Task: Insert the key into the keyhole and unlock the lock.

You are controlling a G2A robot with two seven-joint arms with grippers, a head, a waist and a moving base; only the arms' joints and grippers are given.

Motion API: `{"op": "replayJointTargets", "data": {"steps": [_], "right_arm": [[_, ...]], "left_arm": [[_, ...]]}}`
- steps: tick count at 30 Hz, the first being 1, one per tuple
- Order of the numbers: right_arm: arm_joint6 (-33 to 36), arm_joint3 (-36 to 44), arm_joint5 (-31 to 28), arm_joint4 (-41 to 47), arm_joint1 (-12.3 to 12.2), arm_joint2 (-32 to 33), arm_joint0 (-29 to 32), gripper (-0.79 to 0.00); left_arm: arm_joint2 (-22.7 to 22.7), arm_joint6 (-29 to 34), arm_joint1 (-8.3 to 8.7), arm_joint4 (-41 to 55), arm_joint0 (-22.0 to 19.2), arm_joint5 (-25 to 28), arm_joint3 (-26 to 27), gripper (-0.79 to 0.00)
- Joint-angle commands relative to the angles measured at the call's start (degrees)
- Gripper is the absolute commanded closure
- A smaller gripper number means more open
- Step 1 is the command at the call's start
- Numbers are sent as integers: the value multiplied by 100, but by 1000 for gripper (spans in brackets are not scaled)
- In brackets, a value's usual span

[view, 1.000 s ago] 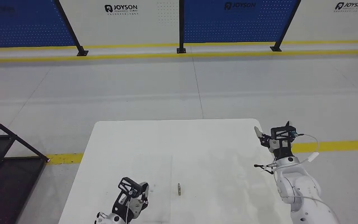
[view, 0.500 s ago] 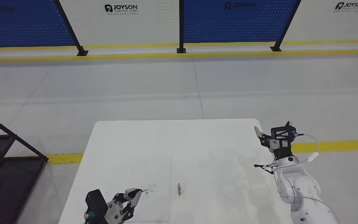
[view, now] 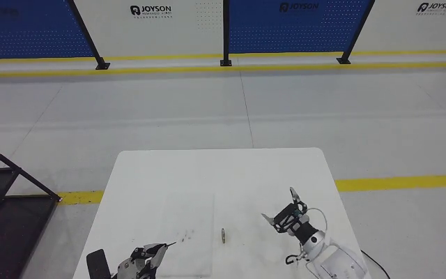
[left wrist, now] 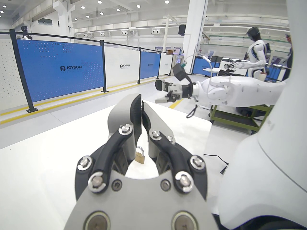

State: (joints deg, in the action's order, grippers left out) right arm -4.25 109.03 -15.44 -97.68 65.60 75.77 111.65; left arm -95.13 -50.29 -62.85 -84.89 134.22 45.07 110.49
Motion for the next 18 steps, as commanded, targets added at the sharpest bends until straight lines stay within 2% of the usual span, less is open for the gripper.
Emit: {"op": "replayJointTargets", "data": {"steps": [1,7,11,18], "right_arm": [[-45,-20,-144,-246,0,-264,77,-785],[-34,-250,-467,-734,36,-1127,77,-785],[80,-500,-393,-684,105,-1597,-101,-785],[857,-1321,451,385,403,-2250,-951,-785]], "left_arm": [[1,3,0,1,1,-1,2,0],[1,3,0,1,1,-1,2,0],[1,3,0,1,1,-1,2,0],[1,3,0,1,1,-1,2,0]]}}
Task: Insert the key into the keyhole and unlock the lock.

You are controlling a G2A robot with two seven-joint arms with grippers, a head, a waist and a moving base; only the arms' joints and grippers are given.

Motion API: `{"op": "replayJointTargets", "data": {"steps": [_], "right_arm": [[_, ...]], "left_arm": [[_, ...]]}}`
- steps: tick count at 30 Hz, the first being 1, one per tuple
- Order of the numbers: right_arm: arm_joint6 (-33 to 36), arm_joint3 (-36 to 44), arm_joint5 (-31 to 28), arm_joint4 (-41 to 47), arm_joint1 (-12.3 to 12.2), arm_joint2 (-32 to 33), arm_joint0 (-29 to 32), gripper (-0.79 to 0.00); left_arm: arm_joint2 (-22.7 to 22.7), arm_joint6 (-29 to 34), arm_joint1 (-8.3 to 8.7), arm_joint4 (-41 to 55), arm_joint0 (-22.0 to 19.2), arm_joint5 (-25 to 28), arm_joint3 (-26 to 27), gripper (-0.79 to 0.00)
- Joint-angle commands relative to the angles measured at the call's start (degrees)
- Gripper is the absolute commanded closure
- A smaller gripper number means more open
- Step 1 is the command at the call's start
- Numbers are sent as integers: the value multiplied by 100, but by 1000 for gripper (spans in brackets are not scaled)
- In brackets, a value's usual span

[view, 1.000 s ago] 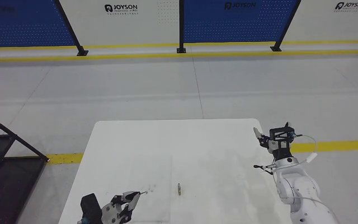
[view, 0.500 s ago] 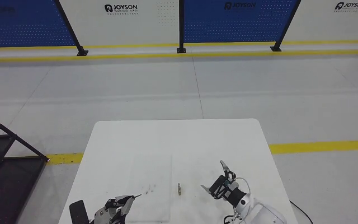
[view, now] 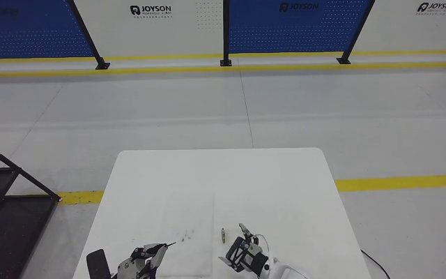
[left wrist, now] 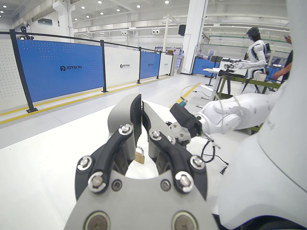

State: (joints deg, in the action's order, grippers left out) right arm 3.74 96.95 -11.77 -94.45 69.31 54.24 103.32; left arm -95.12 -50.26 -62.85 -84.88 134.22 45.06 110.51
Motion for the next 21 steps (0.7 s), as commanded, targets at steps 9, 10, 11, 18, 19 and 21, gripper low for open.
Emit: {"op": "replayJointTargets", "data": {"steps": [9,10,11,18,19,21], "right_arm": [[205,-733,636,296,230,-603,-580,-785],[204,-778,653,326,241,-626,-612,-785],[206,-813,660,361,252,-648,-637,-779],[204,-964,695,459,290,-735,-754,-486],[193,-994,715,482,298,-751,-769,-385],[170,-1060,744,518,315,-780,-816,-357]], "left_arm": [[0,0,0,0,0,0,0,0],[0,0,0,0,0,0,0,0],[0,0,0,0,0,0,0,0],[0,0,0,0,0,0,0,0],[0,0,0,0,0,0,0,0],[0,0,0,0,0,0,0,0]]}}
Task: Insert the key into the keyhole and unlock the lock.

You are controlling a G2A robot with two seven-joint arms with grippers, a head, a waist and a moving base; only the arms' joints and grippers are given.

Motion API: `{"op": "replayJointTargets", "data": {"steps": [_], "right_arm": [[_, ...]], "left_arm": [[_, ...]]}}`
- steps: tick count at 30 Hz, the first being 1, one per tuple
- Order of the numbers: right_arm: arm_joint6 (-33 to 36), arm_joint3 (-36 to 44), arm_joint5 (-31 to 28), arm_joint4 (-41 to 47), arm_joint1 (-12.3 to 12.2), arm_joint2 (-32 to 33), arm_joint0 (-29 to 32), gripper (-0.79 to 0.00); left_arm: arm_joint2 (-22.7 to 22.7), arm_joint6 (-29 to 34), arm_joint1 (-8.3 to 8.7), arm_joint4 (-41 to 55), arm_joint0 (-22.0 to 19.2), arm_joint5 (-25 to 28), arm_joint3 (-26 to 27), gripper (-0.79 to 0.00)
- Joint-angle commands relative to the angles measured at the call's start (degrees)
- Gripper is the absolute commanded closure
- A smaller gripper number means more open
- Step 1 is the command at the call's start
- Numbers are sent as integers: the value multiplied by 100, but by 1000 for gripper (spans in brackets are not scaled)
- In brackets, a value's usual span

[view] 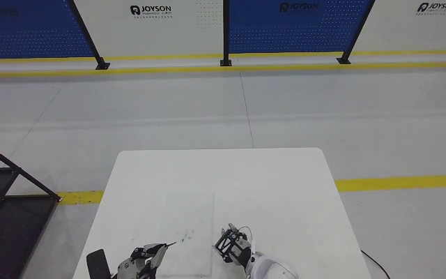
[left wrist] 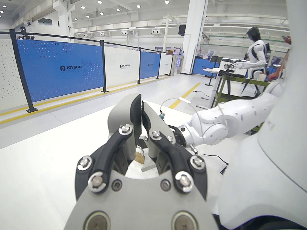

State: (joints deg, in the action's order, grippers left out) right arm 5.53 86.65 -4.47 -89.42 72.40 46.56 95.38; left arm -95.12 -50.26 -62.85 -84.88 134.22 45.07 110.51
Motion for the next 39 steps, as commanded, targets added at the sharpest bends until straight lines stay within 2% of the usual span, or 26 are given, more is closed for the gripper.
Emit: {"op": "replayJointTargets", "data": {"steps": [1,7,10,12,13,23,31,39], "right_arm": [[-19,-61,35,26,15,-26,-42,-326],[-54,-210,182,31,57,-103,-135,-308],[-57,-258,202,62,72,-127,-171,-197],[-78,-274,199,75,78,-140,-185,-49],[-96,-269,192,87,79,-139,-187,0],[-594,237,-180,351,-46,224,61,0],[-1463,893,-854,581,-249,760,542,0],[-2143,1194,-1537,906,-377,1084,806,0]], "left_arm": [[0,0,0,0,0,0,0,0],[0,0,0,0,0,0,0,0],[0,0,0,0,0,0,0,0],[0,0,0,0,0,0,0,0],[0,0,0,0,0,0,0,0],[0,0,0,0,0,0,0,0],[0,0,0,0,0,0,0,0],[0,0,0,0,0,0,0,0]]}}
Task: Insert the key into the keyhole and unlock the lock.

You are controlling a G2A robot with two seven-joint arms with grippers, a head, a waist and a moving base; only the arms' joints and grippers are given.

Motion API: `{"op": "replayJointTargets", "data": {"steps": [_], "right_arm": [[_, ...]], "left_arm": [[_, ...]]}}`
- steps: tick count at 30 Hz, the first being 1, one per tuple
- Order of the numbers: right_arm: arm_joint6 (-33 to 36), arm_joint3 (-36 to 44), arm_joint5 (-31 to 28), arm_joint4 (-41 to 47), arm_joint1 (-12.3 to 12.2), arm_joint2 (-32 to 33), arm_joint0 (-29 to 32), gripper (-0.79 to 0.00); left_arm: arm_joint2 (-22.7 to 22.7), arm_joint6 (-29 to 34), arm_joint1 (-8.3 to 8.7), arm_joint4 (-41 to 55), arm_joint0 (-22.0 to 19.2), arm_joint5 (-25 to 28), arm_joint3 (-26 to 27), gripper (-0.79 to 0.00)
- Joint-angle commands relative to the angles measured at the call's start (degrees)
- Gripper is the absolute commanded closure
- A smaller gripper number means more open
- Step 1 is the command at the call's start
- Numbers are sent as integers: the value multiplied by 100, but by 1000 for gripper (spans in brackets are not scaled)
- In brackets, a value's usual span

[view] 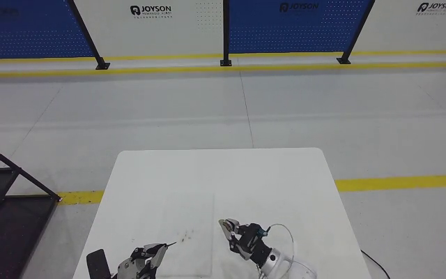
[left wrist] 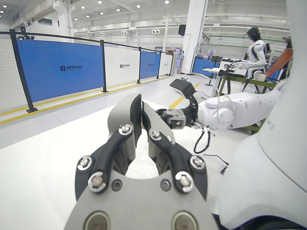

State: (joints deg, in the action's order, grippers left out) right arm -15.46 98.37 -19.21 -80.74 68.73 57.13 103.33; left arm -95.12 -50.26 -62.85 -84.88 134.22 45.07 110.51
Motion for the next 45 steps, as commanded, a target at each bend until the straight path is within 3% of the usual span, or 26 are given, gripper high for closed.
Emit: {"op": "replayJointTargets", "data": {"steps": [1,14,18,26,28,30,32,39,45], "right_arm": [[-132,53,-85,99,-18,63,38,0],[-232,91,-7,120,-31,129,81,0],[-252,-4,-54,773,-8,234,-63,0],[-1258,-264,-1195,2210,55,198,-442,0],[-1334,-419,-1593,2681,91,116,-659,0],[-1384,-610,-2050,3047,126,24,-904,0],[-1534,-739,-2375,3221,168,-111,-1059,0],[-1951,-1117,-3205,3335,317,-585,-1410,0],[-1964,-1169,-3246,3306,332,-620,-1446,0]], "left_arm": [[0,0,0,0,0,0,0,0],[0,0,0,0,0,0,0,0],[117,135,-17,293,-141,-108,5,0],[783,408,-80,1795,-773,260,-314,0],[1080,502,-86,2291,-938,835,-496,0],[1233,660,-100,2771,-1163,958,-680,0],[1527,796,-119,3240,-1321,1265,-808,0],[2399,1503,-65,4736,-1878,1294,-1013,0],[2445,1624,-44,4851,-1941,1294,-1050,0]]}}
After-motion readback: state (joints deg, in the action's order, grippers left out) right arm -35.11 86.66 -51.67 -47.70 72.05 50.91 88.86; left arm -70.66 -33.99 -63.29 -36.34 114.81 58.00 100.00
